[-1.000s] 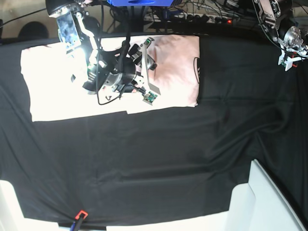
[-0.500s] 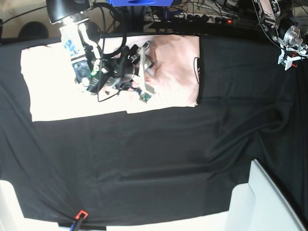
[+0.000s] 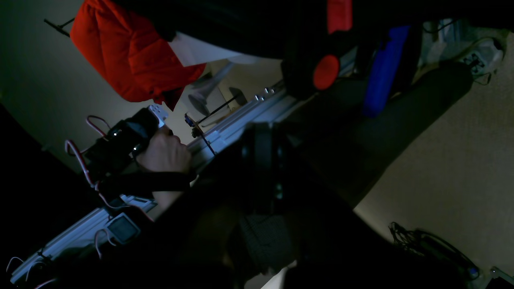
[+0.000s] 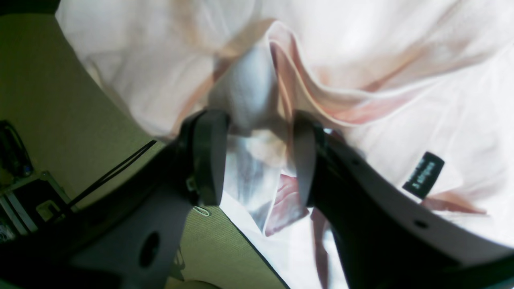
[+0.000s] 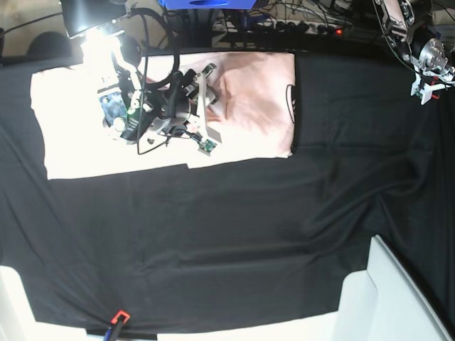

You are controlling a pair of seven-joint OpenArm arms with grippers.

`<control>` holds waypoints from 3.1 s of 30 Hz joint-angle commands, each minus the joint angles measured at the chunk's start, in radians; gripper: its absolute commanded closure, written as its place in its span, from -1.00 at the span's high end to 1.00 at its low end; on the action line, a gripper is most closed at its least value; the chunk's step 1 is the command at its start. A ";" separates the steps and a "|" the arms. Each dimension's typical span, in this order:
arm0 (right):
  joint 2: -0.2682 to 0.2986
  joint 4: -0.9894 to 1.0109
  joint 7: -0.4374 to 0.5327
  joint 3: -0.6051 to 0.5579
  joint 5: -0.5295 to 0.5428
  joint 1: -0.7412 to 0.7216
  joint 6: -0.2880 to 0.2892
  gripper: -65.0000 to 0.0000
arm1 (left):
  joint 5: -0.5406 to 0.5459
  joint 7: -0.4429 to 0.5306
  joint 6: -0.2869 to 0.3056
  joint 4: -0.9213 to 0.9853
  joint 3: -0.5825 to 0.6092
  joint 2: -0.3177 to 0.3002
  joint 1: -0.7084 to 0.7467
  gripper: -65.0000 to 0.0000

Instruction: Fold the T-shirt properly

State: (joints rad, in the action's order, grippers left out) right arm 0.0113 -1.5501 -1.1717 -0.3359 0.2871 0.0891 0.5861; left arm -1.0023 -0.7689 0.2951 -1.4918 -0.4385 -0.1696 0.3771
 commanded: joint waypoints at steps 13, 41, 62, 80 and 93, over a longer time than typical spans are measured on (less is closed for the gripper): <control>-0.006 -0.089 -0.018 0.002 0.018 0.073 0.007 -1.00 | -0.020 -0.010 -0.012 -0.014 -0.007 -0.015 0.001 -1.00; -0.012 -0.356 -0.135 0.145 0.016 0.174 0.005 -1.00 | -0.020 -0.010 -0.012 -0.013 -0.006 -0.017 0.000 -1.00; -0.038 -0.011 -0.044 0.007 0.011 0.019 0.002 -1.00 | -0.017 -0.010 -0.012 -0.017 0.002 0.015 -0.011 -1.00; 0.048 -0.307 -0.161 0.103 0.014 0.093 0.002 -1.00 | 0.566 -0.010 -0.009 -0.020 -0.006 0.022 -0.094 -0.37; 0.295 -0.128 -0.103 0.512 0.011 -0.009 0.004 -0.97 | 0.880 -0.014 -0.007 -0.020 0.005 0.000 -0.088 -0.35</control>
State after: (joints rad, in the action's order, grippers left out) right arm 0.3073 -1.6627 -1.2903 0.1764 0.2779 0.0898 0.5842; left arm -0.1226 -0.7918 0.2916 -1.4948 -0.4297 -0.1570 0.2890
